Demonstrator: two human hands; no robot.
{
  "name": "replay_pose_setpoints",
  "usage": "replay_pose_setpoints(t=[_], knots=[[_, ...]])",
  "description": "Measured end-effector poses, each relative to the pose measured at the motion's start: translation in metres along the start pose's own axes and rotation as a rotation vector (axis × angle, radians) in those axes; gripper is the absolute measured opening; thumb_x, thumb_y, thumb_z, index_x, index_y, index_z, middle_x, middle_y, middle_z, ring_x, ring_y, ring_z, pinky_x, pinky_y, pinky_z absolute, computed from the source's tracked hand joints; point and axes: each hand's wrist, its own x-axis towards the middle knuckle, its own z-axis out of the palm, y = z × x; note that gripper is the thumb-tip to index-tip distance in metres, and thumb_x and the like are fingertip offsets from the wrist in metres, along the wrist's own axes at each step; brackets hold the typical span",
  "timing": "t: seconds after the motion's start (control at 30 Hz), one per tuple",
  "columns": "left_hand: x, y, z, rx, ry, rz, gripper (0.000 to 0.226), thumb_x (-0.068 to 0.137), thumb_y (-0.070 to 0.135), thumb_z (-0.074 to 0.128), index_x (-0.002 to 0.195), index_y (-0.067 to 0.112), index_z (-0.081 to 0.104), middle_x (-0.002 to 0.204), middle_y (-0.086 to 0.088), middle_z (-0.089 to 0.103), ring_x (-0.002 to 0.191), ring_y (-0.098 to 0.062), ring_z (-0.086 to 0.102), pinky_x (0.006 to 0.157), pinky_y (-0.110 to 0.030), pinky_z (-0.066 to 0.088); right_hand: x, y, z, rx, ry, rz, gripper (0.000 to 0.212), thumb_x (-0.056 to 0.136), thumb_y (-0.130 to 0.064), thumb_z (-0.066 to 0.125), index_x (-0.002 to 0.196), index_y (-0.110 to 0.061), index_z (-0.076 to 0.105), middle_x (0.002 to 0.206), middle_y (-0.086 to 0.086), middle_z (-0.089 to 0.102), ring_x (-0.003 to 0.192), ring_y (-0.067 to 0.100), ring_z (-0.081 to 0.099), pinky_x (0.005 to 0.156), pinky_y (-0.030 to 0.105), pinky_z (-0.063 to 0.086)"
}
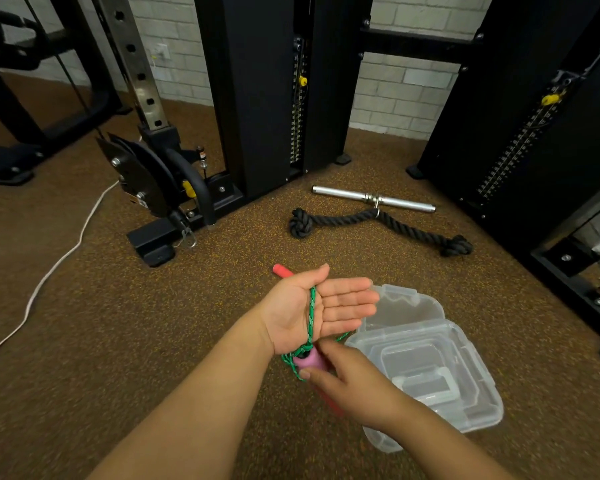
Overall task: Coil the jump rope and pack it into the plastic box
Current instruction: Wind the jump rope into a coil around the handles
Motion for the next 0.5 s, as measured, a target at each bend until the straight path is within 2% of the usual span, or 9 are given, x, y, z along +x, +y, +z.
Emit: replay_pose_setpoints(t=[0.1, 0.13, 0.2, 0.23, 0.3, 0.33, 0.37, 0.43, 0.5], knots=[[-0.002, 0.0, 0.002, 0.032, -0.032, -0.035, 0.062, 0.099, 0.041, 0.024, 0.106, 0.002, 0.071, 0.102, -0.014, 0.074, 0.093, -0.022, 0.072, 0.083, -0.032, 0.055, 0.0, -0.003, 0.001, 0.058, -0.009, 0.044, 0.02, 0.083, -0.031, 0.067, 0.085, -0.042, 0.05, 0.074, -0.03, 0.061, 0.073, -0.011, 0.055, 0.067, 0.011, 0.039], [-0.004, 0.001, 0.002, 0.037, -0.048, -0.039, 0.061, 0.098, 0.041, 0.025, 0.107, 0.003, 0.071, 0.103, -0.014, 0.074, 0.095, -0.022, 0.072, 0.084, -0.032, 0.055, -0.001, -0.003, -0.002, 0.068, -0.021, 0.065, 0.021, 0.079, -0.035, 0.07, 0.092, -0.041, 0.054, 0.083, -0.028, 0.064, 0.08, -0.011, 0.057, 0.073, 0.012, 0.042], [-0.007, 0.004, 0.001, 0.036, -0.079, -0.034, 0.057, 0.095, 0.041, 0.03, 0.108, 0.004, 0.071, 0.105, -0.015, 0.073, 0.097, -0.024, 0.071, 0.089, -0.034, 0.052, -0.002, -0.001, -0.017, 0.03, -0.023, 0.118, 0.041, 0.072, -0.045, 0.072, 0.109, -0.035, 0.055, 0.103, -0.018, 0.064, 0.096, -0.005, 0.058, 0.086, 0.018, 0.046], [-0.009, 0.005, 0.001, 0.033, -0.09, -0.029, 0.056, 0.093, 0.041, 0.032, 0.107, 0.003, 0.071, 0.105, -0.015, 0.073, 0.098, -0.024, 0.07, 0.09, -0.035, 0.051, -0.003, -0.001, -0.027, 0.003, -0.011, 0.141, 0.042, 0.073, -0.041, 0.071, 0.111, -0.032, 0.054, 0.103, -0.015, 0.063, 0.094, -0.004, 0.058, 0.083, 0.018, 0.046], [-0.013, 0.008, -0.001, 0.031, -0.104, -0.027, 0.055, 0.09, 0.041, 0.035, 0.105, 0.003, 0.072, 0.104, -0.016, 0.073, 0.097, -0.025, 0.071, 0.088, -0.035, 0.053, -0.004, 0.0, -0.048, 0.037, 0.057, 0.152, 0.027, 0.082, -0.014, 0.062, 0.101, -0.03, 0.054, 0.089, -0.01, 0.061, 0.073, -0.005, 0.055, 0.066, 0.013, 0.044], [-0.015, 0.008, -0.001, 0.038, -0.109, -0.031, 0.055, 0.089, 0.041, 0.036, 0.105, 0.003, 0.072, 0.103, -0.016, 0.073, 0.096, -0.026, 0.071, 0.087, -0.035, 0.054, -0.004, 0.002, -0.055, 0.071, 0.11, 0.137, 0.031, 0.083, -0.002, 0.054, 0.097, -0.031, 0.055, 0.084, -0.008, 0.061, 0.067, -0.003, 0.053, 0.06, 0.012, 0.042], [-0.016, 0.008, -0.001, 0.052, -0.115, -0.038, 0.054, 0.088, 0.041, 0.037, 0.104, 0.003, 0.072, 0.102, -0.016, 0.074, 0.095, -0.026, 0.071, 0.086, -0.035, 0.055, -0.003, 0.003, -0.059, 0.101, 0.169, 0.123, 0.038, 0.085, 0.004, 0.049, 0.096, -0.031, 0.057, 0.082, -0.008, 0.063, 0.068, 0.001, 0.054, 0.061, 0.013, 0.043], [-0.019, 0.007, 0.001, 0.096, -0.124, -0.058, 0.054, 0.088, 0.041, 0.037, 0.103, 0.003, 0.073, 0.099, -0.015, 0.075, 0.093, -0.025, 0.072, 0.085, -0.034, 0.055, 0.001, 0.001, -0.061, 0.211, 0.248, 0.064, 0.046, 0.086, 0.011, 0.047, 0.1, -0.029, 0.062, 0.089, -0.009, 0.069, 0.083, 0.005, 0.062, 0.072, 0.013, 0.047], [-0.02, 0.006, 0.004, 0.129, -0.132, -0.074, 0.054, 0.088, 0.041, 0.037, 0.102, 0.003, 0.073, 0.097, -0.015, 0.075, 0.091, -0.024, 0.072, 0.086, -0.035, 0.055, 0.003, -0.009, -0.058, 0.318, 0.219, -0.016, 0.048, 0.085, 0.017, 0.046, 0.109, -0.022, 0.063, 0.102, -0.008, 0.069, 0.097, 0.0, 0.065, 0.081, 0.014, 0.049]])
